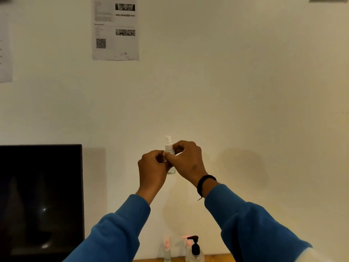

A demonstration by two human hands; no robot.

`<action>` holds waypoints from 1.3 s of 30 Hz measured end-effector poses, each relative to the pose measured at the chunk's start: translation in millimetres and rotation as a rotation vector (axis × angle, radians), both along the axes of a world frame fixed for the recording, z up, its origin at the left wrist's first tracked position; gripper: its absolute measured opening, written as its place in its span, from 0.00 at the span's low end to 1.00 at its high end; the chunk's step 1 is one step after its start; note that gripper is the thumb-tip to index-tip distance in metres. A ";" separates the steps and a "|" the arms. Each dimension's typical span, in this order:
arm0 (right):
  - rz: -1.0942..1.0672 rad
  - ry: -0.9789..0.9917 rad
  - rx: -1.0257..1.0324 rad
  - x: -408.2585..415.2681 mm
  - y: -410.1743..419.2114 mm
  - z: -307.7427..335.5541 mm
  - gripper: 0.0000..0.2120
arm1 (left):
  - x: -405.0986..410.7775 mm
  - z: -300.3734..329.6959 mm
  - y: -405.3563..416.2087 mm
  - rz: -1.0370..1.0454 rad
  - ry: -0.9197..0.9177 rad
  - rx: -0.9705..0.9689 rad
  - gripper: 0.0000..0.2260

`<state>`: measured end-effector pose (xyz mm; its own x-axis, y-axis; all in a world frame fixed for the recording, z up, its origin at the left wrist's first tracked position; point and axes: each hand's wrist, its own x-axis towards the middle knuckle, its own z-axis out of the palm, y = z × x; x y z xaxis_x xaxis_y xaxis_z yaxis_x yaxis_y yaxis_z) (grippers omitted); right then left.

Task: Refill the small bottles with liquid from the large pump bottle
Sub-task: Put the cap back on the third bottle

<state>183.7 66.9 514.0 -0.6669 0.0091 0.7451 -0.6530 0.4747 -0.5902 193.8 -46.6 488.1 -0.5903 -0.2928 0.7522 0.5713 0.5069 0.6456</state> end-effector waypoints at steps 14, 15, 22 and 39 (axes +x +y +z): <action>0.085 -0.132 -0.048 -16.6 -25.6 -101.6 0.10 | -11.4 -101.1 -33.5 -0.126 -0.149 0.050 0.11; 0.094 -0.146 -0.049 -18.2 -27.8 -109.3 0.10 | -12.3 -109.3 -36.4 -0.127 -0.161 0.051 0.12; 0.172 -0.233 -0.084 -34.5 -53.2 -178.8 0.08 | -24.5 -175.4 -60.0 -0.143 -0.240 0.124 0.14; 0.126 -0.587 -0.138 -128.9 -119.8 -383.0 0.14 | -119.2 -380.9 -104.1 0.012 -0.500 0.241 0.13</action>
